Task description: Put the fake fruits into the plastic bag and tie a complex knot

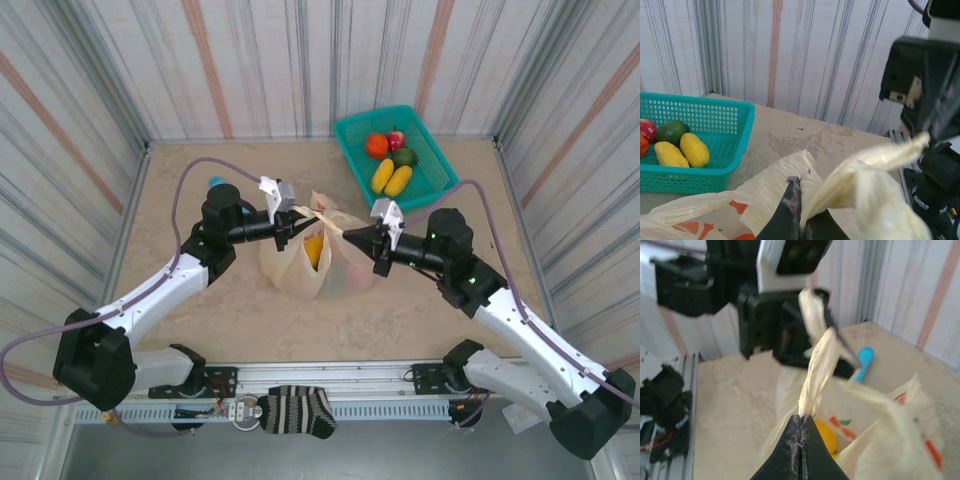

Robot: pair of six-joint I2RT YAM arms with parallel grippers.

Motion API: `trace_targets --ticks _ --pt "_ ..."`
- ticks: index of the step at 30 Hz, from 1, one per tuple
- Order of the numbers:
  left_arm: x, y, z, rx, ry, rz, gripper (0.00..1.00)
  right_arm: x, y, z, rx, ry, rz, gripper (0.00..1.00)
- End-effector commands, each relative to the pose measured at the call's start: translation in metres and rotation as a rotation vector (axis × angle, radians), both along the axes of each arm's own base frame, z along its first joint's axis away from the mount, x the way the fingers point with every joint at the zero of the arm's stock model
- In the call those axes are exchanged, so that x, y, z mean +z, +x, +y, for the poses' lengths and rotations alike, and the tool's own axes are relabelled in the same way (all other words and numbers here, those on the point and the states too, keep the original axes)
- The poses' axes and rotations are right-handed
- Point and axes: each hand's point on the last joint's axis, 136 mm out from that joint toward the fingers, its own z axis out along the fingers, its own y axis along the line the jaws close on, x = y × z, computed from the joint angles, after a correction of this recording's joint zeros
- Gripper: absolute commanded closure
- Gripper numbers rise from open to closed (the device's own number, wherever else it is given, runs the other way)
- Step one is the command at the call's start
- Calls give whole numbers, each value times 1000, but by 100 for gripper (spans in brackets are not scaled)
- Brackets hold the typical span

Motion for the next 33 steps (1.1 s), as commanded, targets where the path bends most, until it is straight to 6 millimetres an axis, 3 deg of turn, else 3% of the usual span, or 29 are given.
trace_targets --ticks 1,4,8,12,17,26,33 --pt "-5 24 17 116 -3 33 100 -44 -7 11 8 -114 29 100" --pt "-5 21 16 101 -9 38 100 -59 3 31 -16 -136 58 100" --pt "-2 17 15 89 -14 32 100 -70 40 46 -136 -148 76 100" --pt "-2 13 14 80 -10 29 100 -72 64 59 -199 -142 74 100" --pt "-7 11 11 84 15 36 100 -66 92 57 -314 -126 61 100" --pt "-11 28 22 211 54 48 100 -55 82 43 -273 -17 95 100" --pt "-9 21 18 172 49 26 98 -54 86 37 -270 17 151 100"
